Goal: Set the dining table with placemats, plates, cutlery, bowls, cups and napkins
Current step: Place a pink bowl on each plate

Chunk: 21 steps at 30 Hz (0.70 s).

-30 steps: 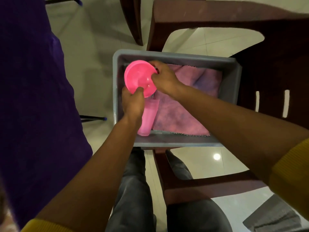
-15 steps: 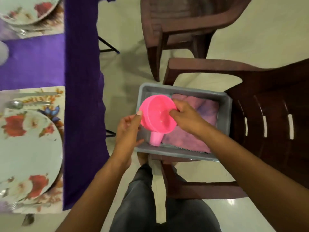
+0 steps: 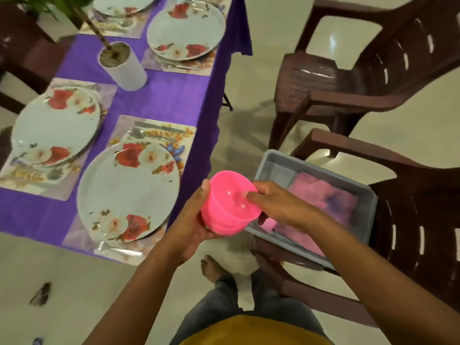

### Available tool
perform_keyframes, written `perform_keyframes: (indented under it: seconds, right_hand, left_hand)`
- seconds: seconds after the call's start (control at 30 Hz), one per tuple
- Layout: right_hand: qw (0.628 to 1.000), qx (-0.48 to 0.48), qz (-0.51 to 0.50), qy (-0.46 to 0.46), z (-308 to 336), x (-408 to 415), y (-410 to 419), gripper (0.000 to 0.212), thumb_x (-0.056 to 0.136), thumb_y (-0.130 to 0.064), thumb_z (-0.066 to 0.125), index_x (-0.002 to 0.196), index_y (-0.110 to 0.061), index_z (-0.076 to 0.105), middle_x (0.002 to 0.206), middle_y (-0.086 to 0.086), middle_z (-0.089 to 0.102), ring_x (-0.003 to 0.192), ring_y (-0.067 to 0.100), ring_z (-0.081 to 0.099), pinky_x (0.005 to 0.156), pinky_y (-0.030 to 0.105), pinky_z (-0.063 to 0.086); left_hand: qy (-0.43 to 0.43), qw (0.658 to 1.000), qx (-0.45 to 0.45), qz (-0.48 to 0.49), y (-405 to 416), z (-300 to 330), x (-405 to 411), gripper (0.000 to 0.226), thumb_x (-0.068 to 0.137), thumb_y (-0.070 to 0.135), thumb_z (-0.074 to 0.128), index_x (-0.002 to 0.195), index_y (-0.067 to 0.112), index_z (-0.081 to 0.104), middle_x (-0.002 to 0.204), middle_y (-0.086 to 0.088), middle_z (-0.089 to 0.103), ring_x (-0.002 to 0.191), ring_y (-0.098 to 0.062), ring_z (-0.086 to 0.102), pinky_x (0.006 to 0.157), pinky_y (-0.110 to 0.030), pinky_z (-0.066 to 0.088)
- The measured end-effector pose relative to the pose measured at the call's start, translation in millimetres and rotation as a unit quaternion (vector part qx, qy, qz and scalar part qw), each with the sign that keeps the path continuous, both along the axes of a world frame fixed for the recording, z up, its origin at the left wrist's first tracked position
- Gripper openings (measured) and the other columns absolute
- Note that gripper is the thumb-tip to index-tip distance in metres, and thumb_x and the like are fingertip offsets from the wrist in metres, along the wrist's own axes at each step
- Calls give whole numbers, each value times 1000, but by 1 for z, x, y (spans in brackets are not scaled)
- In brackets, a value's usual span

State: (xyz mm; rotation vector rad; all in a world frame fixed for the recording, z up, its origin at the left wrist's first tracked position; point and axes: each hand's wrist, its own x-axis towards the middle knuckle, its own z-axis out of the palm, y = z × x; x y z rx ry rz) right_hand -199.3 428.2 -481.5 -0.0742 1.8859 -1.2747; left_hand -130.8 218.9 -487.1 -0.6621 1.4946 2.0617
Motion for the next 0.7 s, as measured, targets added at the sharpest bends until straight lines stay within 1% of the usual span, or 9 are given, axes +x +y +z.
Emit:
perform_keyframes:
  seconds: [0.07,0.1,0.2,0.23,0.3,0.4,0.53,0.63,0.7]
  right_hand:
    - [1000,-13,21,18,10,7,-30,38,108,-43,48,139,-24,58,112,-4,71,97,13,70,84,38,62]
    - [999,-22,26,24,13,11,-39,45,105,-50,49,143,-27,54,119,-6,70,103,12,69,88,39,61]
    - [995,-64,47,58,26,24,-81,76,91,-67,57,156,-36,34,147,-12,52,125,6,58,98,32,55]
    - [993,-77,59,71,28,28,-93,82,87,-68,62,157,-40,31,150,-13,48,129,5,54,100,31,54]
    - [986,-80,95,109,32,35,-115,86,82,-65,74,154,-47,31,149,-19,46,130,1,52,100,29,54]
    - [977,-63,124,159,31,45,-148,77,78,-56,84,145,-44,48,140,-23,52,124,1,56,99,32,56]
    - [973,-56,132,181,25,53,-183,55,78,-55,85,127,-39,65,131,-20,58,118,6,59,96,38,58]
    - [968,-54,149,195,25,57,-201,38,80,-51,84,112,-37,72,132,-21,59,119,2,58,96,33,58]
    - [964,-61,162,202,28,59,-211,28,81,-48,85,104,-35,75,133,-18,61,119,0,59,94,31,57]
  left_hand:
    - [-11,998,35,59,-27,3,14,74,85,73,56,146,31,55,140,-12,65,126,-40,65,100,-71,50]
    - [-19,995,50,79,-34,3,19,73,88,73,54,147,31,55,140,-13,65,126,-41,64,101,-73,48]
    - [-33,987,75,140,-73,7,42,67,95,72,47,147,30,55,139,-15,65,124,-43,65,99,-74,48]
    - [-35,985,73,152,-85,6,49,67,95,72,47,146,30,55,139,-16,66,122,-43,66,98,-73,50]
    - [-41,982,67,171,-106,4,60,68,93,72,51,145,30,55,137,-16,66,119,-43,68,94,-71,53]
    - [-47,979,51,189,-134,2,74,68,91,74,54,142,30,57,132,-16,69,113,-42,71,92,-71,54]
    - [-66,977,42,197,-162,5,90,73,87,78,53,139,27,57,126,-17,72,106,-43,74,88,-66,58]
    - [-58,978,27,198,-180,5,101,77,85,81,52,142,30,55,126,-16,72,107,-43,73,90,-69,56]
    - [-52,978,22,201,-189,6,108,75,86,82,49,141,31,55,125,-15,73,107,-43,73,90,-66,57]
